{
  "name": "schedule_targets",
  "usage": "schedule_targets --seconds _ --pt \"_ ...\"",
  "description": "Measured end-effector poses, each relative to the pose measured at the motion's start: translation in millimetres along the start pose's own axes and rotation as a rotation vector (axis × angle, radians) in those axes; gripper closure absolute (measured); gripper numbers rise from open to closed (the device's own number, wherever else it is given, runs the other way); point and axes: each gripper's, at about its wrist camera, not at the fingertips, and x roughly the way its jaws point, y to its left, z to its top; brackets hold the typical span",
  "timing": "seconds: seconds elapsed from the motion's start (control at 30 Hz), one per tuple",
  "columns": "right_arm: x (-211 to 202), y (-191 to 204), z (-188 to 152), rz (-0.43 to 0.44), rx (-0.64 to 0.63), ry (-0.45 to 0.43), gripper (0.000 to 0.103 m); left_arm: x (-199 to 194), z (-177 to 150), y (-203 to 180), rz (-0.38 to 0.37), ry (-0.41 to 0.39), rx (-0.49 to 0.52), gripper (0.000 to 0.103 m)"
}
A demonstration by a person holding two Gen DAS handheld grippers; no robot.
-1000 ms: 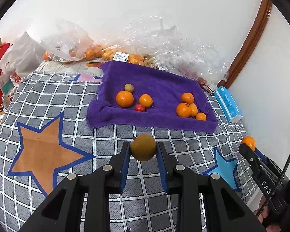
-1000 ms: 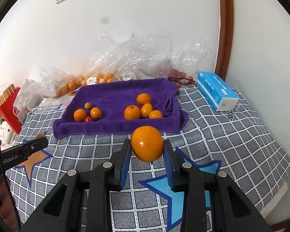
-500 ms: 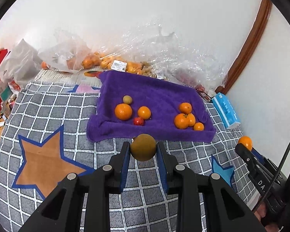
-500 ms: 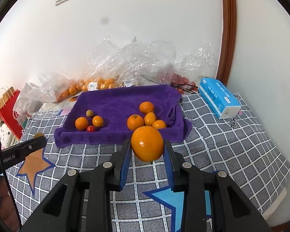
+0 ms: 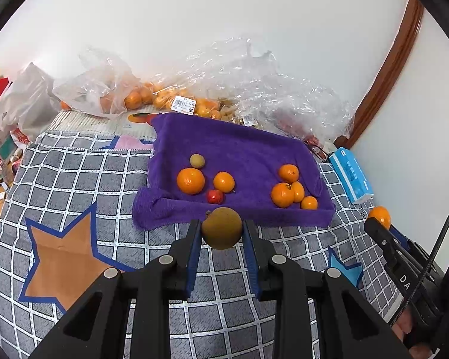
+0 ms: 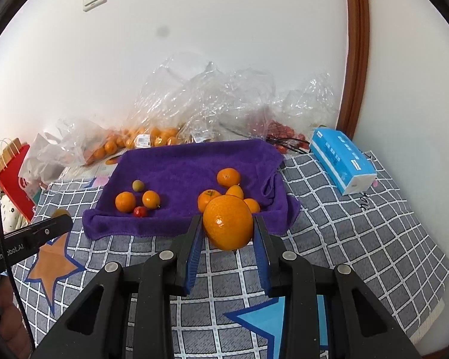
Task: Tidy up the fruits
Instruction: 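Carry the orange and yellow-green fruit over the purple towel, then lower both fruits onto the towel and open both tools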
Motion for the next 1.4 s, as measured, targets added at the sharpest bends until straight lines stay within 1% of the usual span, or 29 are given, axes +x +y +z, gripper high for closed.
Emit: schedule_targets --seconds 0.73,1.4 --pt "27 11 18 0.0 -0.011 0.006 0.07 17 19 12 0.002 0.005 -0.01 0.077" --pt "63 13 35 -0.021 -0.023 0.023 0.07 51 40 20 0.005 0.034 -0.019 0.077"
